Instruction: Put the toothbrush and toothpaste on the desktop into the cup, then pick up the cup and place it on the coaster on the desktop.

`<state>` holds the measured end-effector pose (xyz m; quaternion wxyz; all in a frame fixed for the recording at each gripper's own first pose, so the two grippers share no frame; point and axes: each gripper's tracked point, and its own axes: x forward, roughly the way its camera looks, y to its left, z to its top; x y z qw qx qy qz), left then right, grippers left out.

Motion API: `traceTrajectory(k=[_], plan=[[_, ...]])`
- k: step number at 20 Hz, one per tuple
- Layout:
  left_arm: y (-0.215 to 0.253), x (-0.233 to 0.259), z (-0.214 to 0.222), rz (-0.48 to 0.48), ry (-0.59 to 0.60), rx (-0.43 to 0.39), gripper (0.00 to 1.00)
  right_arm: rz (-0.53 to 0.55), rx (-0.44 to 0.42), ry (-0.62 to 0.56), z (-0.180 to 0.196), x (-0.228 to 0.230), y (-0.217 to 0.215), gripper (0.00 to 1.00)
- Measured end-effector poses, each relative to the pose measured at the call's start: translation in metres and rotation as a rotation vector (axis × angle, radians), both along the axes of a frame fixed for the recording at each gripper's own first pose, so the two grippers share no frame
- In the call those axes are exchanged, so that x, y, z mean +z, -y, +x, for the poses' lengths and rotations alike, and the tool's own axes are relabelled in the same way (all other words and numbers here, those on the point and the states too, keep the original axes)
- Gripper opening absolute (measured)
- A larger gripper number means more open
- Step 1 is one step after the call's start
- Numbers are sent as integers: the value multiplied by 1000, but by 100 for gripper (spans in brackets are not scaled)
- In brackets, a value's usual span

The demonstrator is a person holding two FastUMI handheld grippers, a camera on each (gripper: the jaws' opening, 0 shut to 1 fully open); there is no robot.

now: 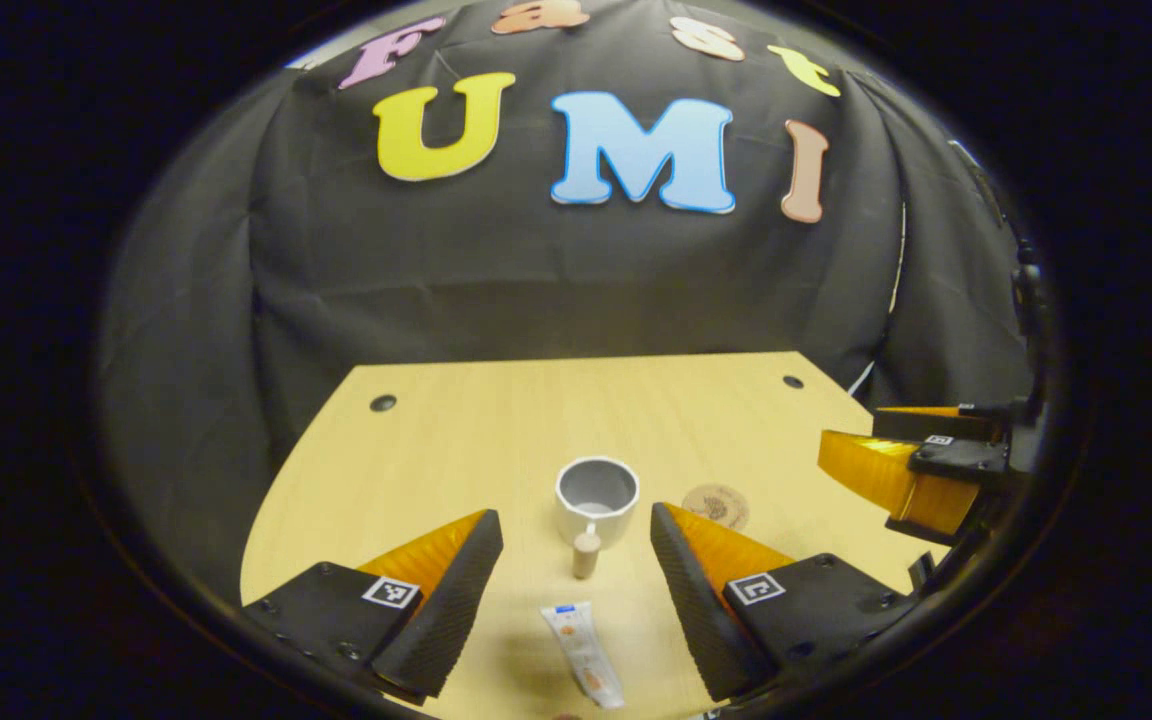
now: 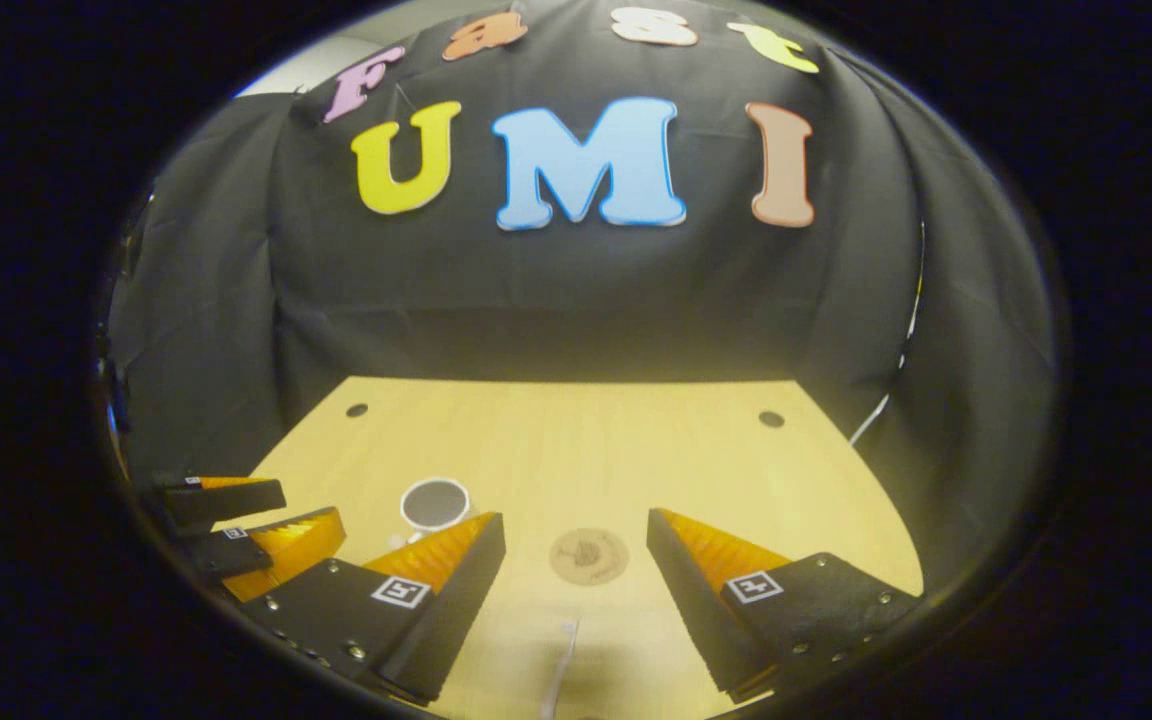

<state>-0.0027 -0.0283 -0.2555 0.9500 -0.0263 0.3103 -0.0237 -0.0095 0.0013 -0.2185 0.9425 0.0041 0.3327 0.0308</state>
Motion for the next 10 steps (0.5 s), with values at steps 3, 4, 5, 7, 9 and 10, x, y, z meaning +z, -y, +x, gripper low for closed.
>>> traceTrajectory(k=[3, 4, 5, 7, 9, 10], plan=[[3, -52, -15, -5, -115, -15, 94, 20, -15, -154, -24, -46, 1, 92], [4, -68, -18, -10, -151, -19, 95, 30, -19, -206, -36, -63, 1, 92], [5, -82, -22, -17, -188, -20, 95, 34, -25, -253, -42, -78, 1, 92], [10, -111, -35, -35, -285, -18, 95, 38, -30, -345, -56, -105, 0, 93], [16, -141, -45, -67, -369, -5, 98, 31, -23, -444, -73, -134, -1, 93], [17, -152, -50, -80, -402, 5, 98, 30, -15, -519, -89, -150, -4, 93]])
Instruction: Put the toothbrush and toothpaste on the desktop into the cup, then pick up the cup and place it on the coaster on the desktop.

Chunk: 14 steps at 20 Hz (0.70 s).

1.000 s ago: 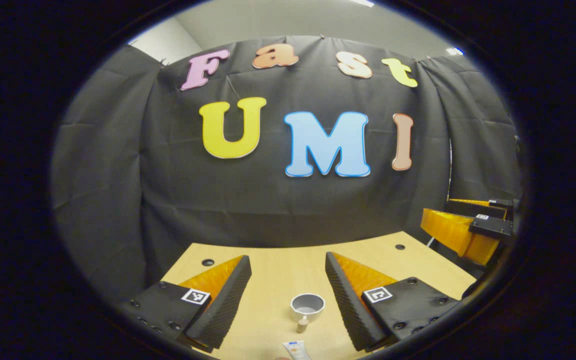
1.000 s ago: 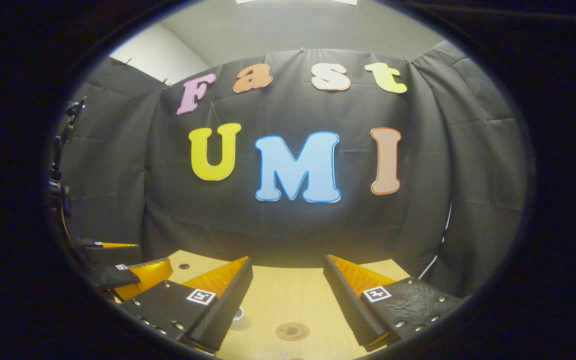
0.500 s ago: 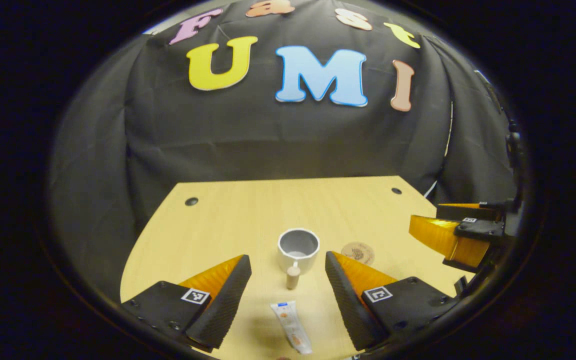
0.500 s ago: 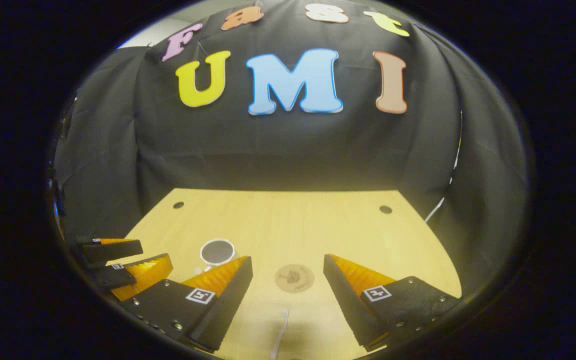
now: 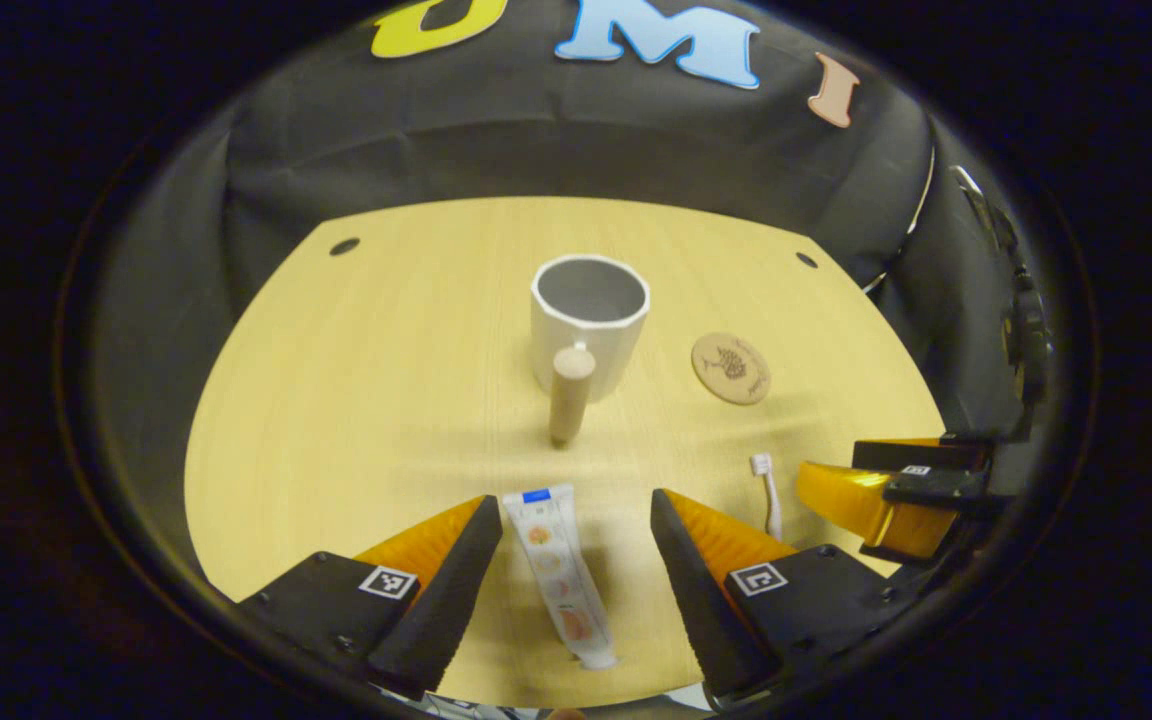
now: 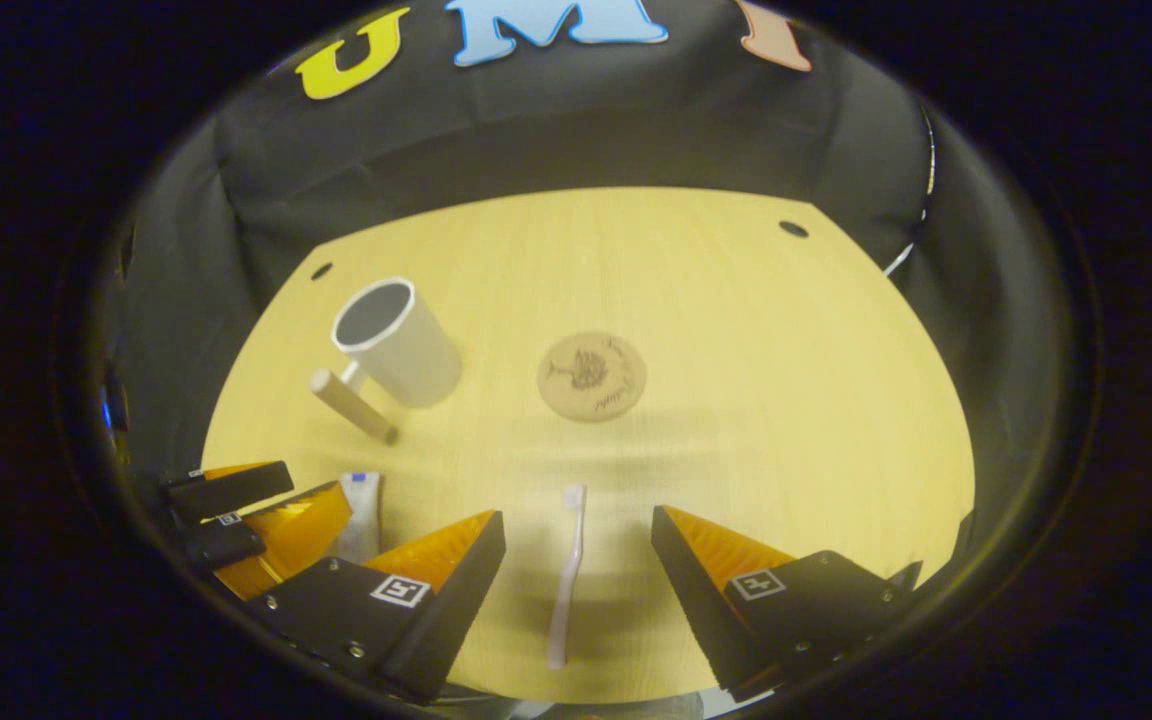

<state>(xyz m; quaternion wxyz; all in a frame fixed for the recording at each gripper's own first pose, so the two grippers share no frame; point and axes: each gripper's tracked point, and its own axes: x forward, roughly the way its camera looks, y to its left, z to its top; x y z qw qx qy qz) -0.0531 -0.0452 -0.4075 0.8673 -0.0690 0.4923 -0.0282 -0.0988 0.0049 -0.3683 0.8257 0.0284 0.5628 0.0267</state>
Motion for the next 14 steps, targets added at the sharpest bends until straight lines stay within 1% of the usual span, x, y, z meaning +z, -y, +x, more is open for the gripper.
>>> traceTrajectory(k=[1, 2, 3, 7, 8, 10, 12, 14], plan=[[0, -11, -5, -3, -32, 9, 98, 5, -1, -43, -9, -8, -1, 94], [0, -21, -12, 0, -63, 14, 100, 9, -3, -77, -16, -16, 0, 95], [-2, -29, -17, 5, -87, 18, 96, 13, -5, -105, -21, -20, -1, 95], [-3, -51, -32, 16, -167, 35, 96, 7, 0, -182, -38, -38, 0, 94], [-4, -56, -34, 21, -181, 40, 96, -5, 2, -200, -41, -40, 1, 94], [-9, -61, -36, 50, -198, 40, 95, -21, 11, -196, -38, -42, 3, 94], [-9, -62, -35, 71, -209, 38, 96, -50, 11, -247, -44, -44, 4, 93], [-10, -64, -36, 110, -233, 28, 95, -82, 25, -286, -43, -45, 3, 95]])
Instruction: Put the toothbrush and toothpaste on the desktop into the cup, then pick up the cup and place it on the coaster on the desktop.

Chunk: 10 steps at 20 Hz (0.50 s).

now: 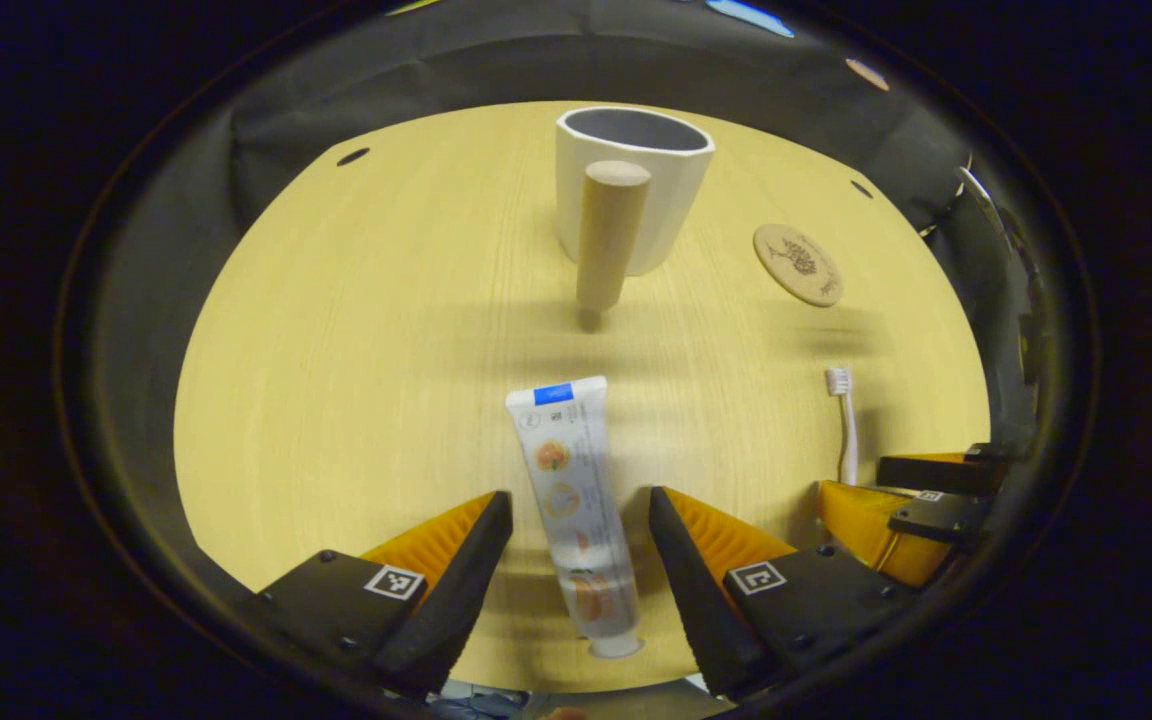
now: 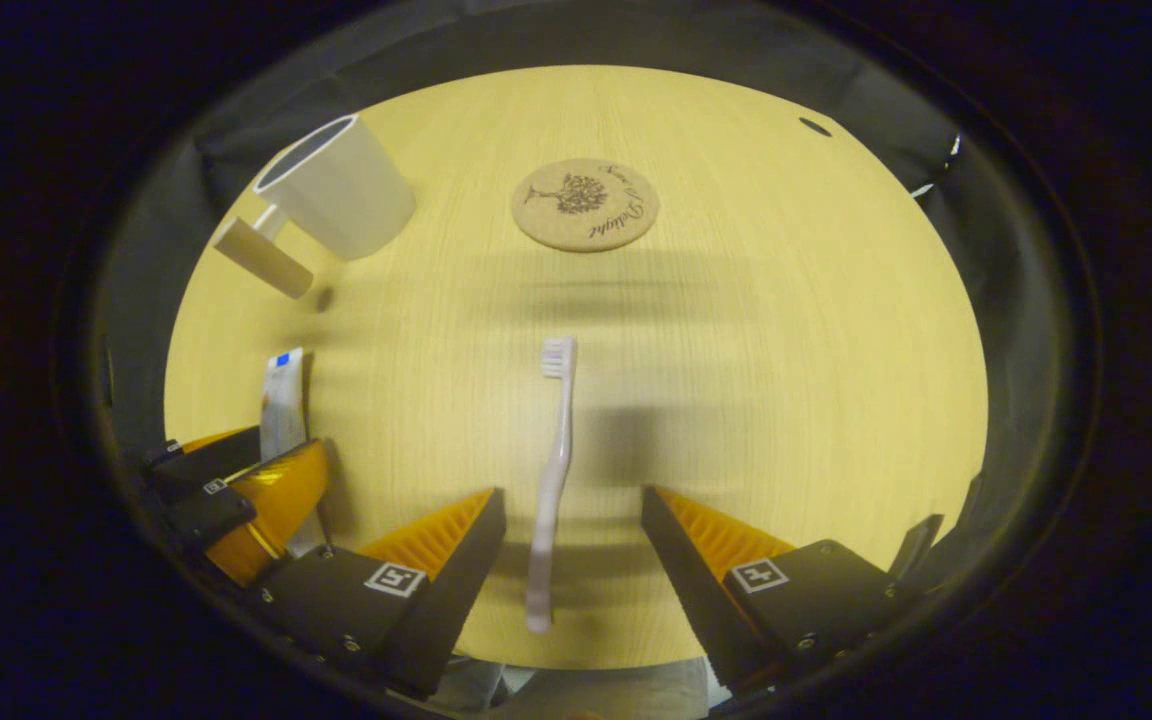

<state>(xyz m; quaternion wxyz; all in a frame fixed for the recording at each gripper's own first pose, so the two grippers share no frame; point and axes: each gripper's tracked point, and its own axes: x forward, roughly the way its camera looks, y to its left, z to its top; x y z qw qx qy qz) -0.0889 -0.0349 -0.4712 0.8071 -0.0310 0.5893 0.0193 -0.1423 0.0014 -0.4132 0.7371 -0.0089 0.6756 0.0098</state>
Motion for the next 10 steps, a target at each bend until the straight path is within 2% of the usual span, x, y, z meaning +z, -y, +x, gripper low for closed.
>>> traceTrajectory(k=[2, 6, 10], plan=[[2, 0, 3, 4, -8, -1, 94, -3, -13, -30, 3, 1, -1, 96], [1, -1, 5, 3, -45, 41, 95, -5, -69, -79, 10, 0, 1, 91], [7, -2, 7, -2, -103, 30, 92, -7, -52, -125, 11, 0, -1, 90]])
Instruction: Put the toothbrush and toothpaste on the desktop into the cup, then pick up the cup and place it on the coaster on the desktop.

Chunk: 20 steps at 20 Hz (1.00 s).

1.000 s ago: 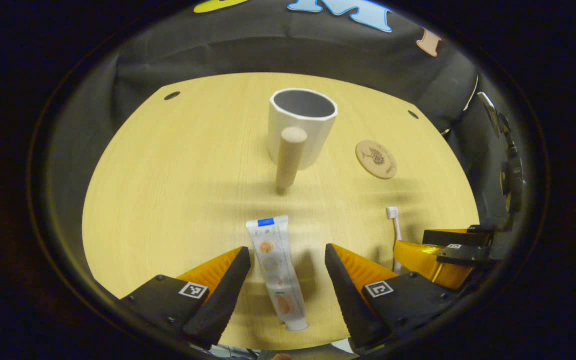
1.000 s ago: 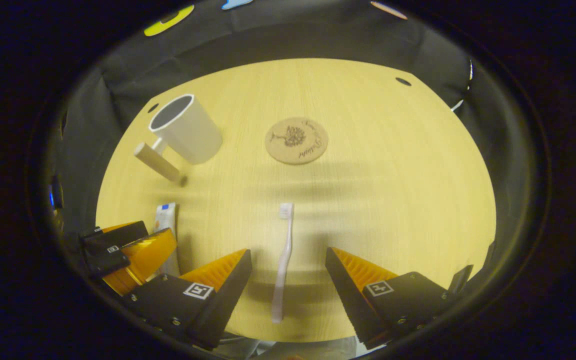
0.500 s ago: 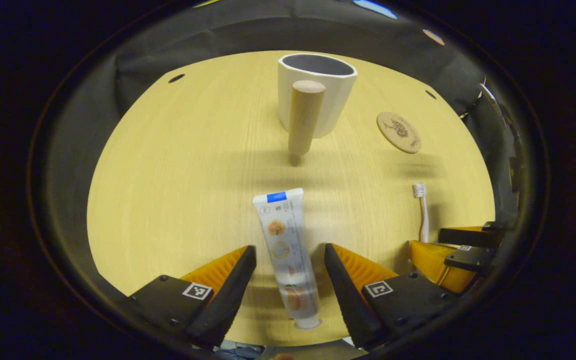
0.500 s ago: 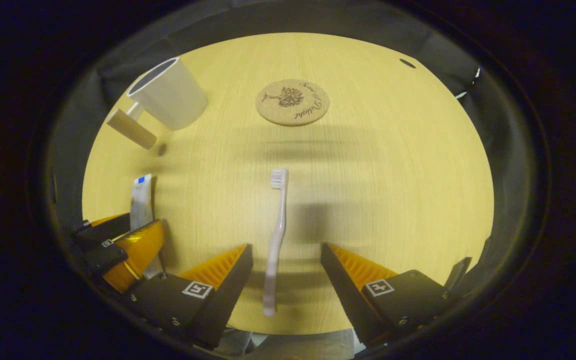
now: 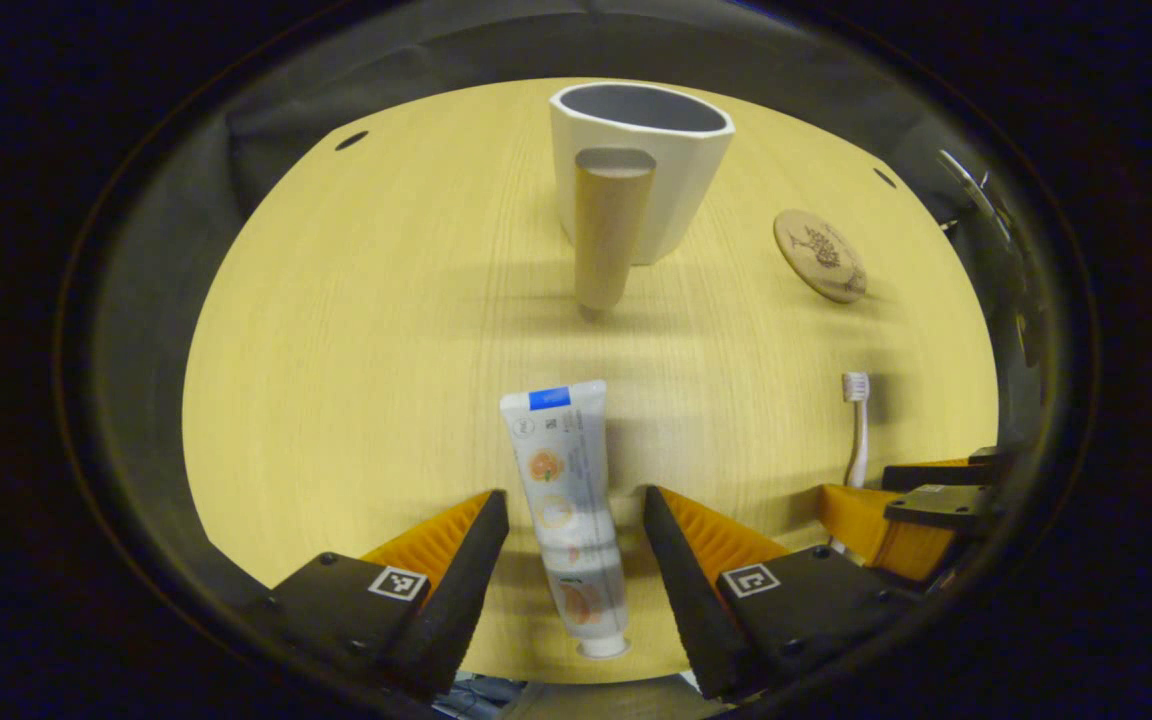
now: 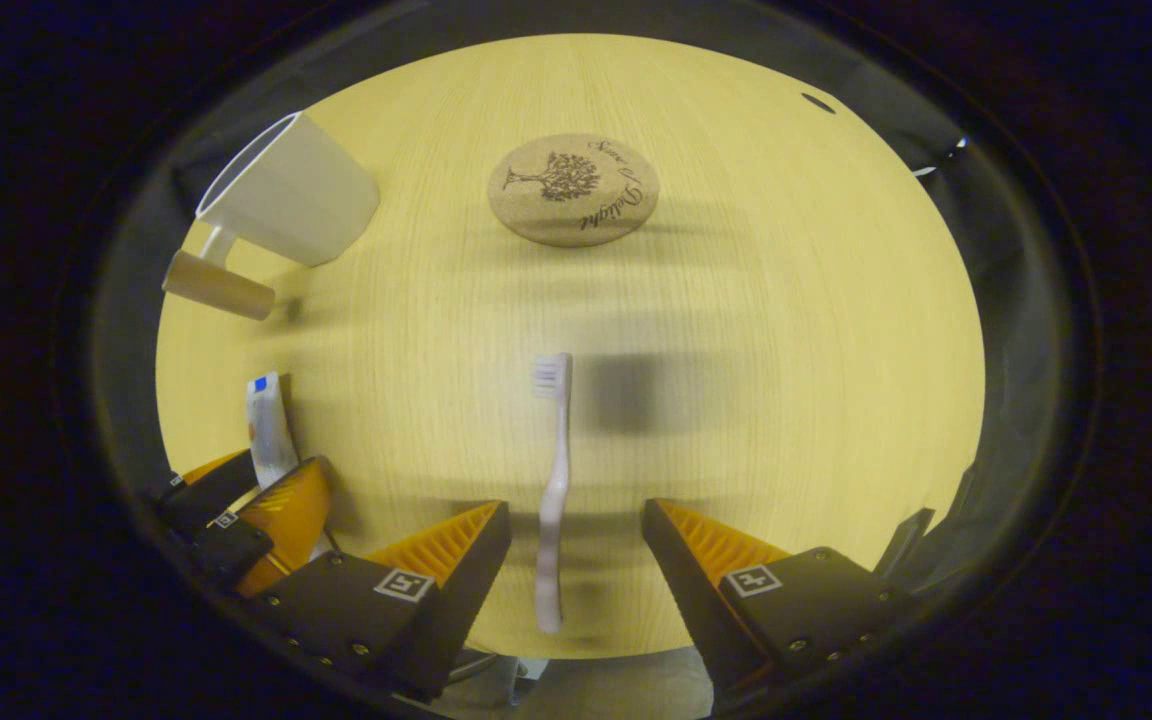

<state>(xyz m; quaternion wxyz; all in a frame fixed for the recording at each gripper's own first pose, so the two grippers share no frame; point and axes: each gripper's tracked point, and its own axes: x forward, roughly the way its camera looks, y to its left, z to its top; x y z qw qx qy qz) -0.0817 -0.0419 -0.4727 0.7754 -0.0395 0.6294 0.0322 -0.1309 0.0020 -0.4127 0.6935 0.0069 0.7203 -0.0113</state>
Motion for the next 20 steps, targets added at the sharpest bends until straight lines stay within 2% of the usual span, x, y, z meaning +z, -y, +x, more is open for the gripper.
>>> traceTrajectory(k=[2, 3, 4, 5, 6, 7, 8, 9, 10, 12, 15, 20], plan=[[3, 1, 1, 3, -31, -14, 70, -4, 16, -14, 0, 2, 2, 80], [6, -1, 2, -3, -30, -20, 66, -7, -2, -7, 0, -1, 4, 74], [7, 1, 2, 5, -50, -19, 57, -7, -18, -7, 1, 0, 6, 58], [9, 1, 2, 1, -46, -14, 48, -2, -32, -2, 3, 0, 7, 36], [9, 2, 3, -4, -54, -10, 43, 11, -23, -12, -2, 1, 7, 19], [10, 3, 3, -2, -55, -7, 39, 6, -12, -3, 0, 2, 12, 15], [9, 3, 4, 2, -39, -3, 36, 10, -20, -3, -3, 6, 12, 15], [10, 3, 1, 1, -47, 0, 28, 15, -16, 0, -2, 3, 12, 4], [9, 4, 5, 10, -21, 0, 28, 13, -16, 8, -3, 2, 9, 4], [12, 6, 1, 6, -35, -2, 20, 13, -13, 13, -3, -1, 8, 4], [23, 13, -10, -39, -57, 12, 20, 19, -6, 15, -3, -1, 10, 4], [38, 64, -8, -66, 24, -11, 19, 29, -5, 28, -4, -1, 10, 4]])
